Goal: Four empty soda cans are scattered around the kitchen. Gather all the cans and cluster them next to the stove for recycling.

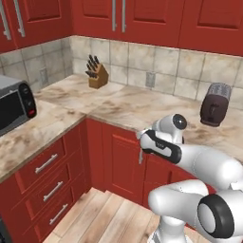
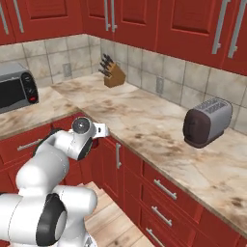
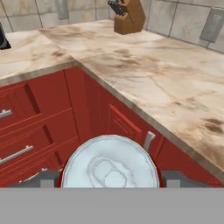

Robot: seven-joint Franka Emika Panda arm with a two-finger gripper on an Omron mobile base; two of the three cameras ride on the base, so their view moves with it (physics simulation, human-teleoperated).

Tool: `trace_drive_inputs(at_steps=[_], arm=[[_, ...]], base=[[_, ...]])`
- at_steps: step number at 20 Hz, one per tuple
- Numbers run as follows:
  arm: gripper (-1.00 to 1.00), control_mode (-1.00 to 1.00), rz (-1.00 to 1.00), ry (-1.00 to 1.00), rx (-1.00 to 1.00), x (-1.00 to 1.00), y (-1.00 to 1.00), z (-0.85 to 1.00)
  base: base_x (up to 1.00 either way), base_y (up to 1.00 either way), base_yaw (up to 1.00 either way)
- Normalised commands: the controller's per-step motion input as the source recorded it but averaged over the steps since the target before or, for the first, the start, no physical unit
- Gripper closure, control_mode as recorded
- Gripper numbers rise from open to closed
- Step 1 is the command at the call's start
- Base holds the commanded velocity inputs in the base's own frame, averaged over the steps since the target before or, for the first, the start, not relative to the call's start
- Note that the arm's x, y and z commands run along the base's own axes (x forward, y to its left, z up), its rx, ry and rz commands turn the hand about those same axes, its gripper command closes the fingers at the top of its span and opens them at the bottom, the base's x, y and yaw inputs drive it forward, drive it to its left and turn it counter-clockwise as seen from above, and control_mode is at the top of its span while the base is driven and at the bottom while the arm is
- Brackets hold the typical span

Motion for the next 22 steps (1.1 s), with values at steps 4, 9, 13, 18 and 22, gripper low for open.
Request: trace_drive_inputs(at_steps=[4,9,13,18,22], arm=[[1.0,1.0,0.0,0.0,0.0,0.0,0.0,0.0],[1.0,1.0,0.0,0.0,0.0,0.0,0.0,0.0],[1.0,1.0,0.0,0.0,0.0,0.0,0.0,0.0],[1.0,1.0,0.0,0.0,0.0,0.0,0.0,0.0],[1.0,1.0,0.0,0.0,0.0,0.0,0.0,0.0]], base=[[-0.69,0.0,-0.24],[-0.45,-0.04,-0.24],[-0.23,-0.23,-0.21],[-0.13,-0.33,-0.22],[-0.13,-0.26,-0.24]])
